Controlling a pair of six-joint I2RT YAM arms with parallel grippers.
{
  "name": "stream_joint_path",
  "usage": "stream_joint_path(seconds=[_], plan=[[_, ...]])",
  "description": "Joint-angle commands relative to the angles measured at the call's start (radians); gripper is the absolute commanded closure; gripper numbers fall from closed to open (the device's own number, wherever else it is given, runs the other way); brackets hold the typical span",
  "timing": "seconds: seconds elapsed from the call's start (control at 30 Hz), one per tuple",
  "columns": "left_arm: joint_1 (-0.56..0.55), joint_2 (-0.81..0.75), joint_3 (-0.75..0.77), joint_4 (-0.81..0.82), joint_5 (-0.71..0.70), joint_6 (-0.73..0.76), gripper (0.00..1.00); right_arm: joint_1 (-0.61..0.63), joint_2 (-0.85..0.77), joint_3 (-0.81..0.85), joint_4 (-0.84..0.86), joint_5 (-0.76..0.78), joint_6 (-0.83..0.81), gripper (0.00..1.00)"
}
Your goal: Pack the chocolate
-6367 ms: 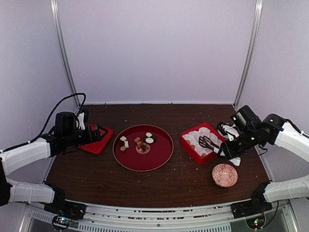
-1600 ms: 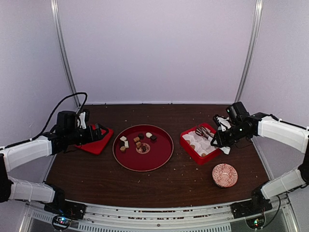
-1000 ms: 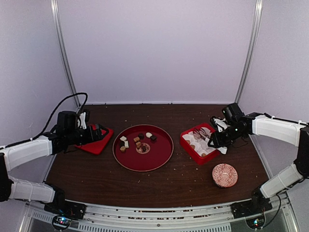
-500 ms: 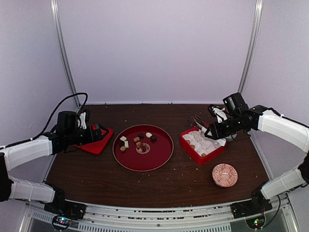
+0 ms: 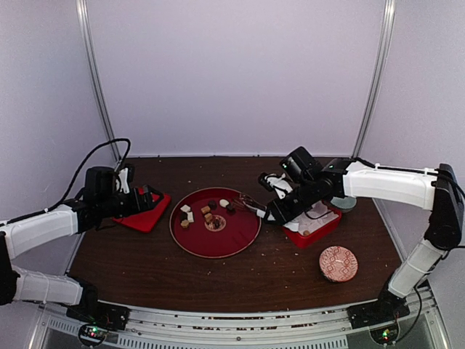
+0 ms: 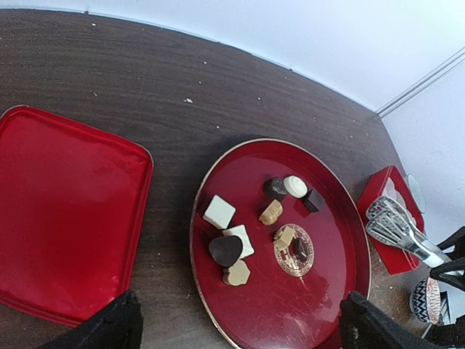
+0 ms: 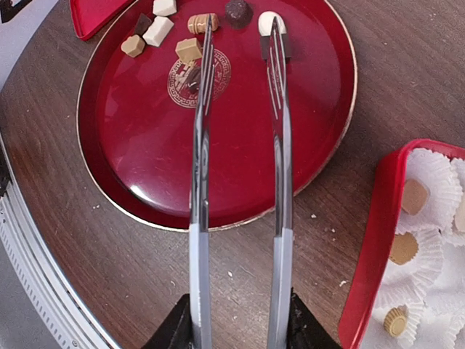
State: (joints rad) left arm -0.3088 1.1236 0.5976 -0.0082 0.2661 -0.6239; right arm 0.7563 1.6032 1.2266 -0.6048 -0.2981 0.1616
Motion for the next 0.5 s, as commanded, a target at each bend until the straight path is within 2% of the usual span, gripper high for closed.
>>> stream_joint_path(seconds=[0.0,0.47], plan=[[-0.006,-0.015,-0.014,0.045,-0.002,-0.004,0.03,0.015,0.056,0.082,0.022,0.022,-0.003,0.63],[-0.005,-0.001,-0.018,0.061,-0.004,0.000,0.03,0.020,0.348,0.413,-0.136,0.076,-0.091,0.62]])
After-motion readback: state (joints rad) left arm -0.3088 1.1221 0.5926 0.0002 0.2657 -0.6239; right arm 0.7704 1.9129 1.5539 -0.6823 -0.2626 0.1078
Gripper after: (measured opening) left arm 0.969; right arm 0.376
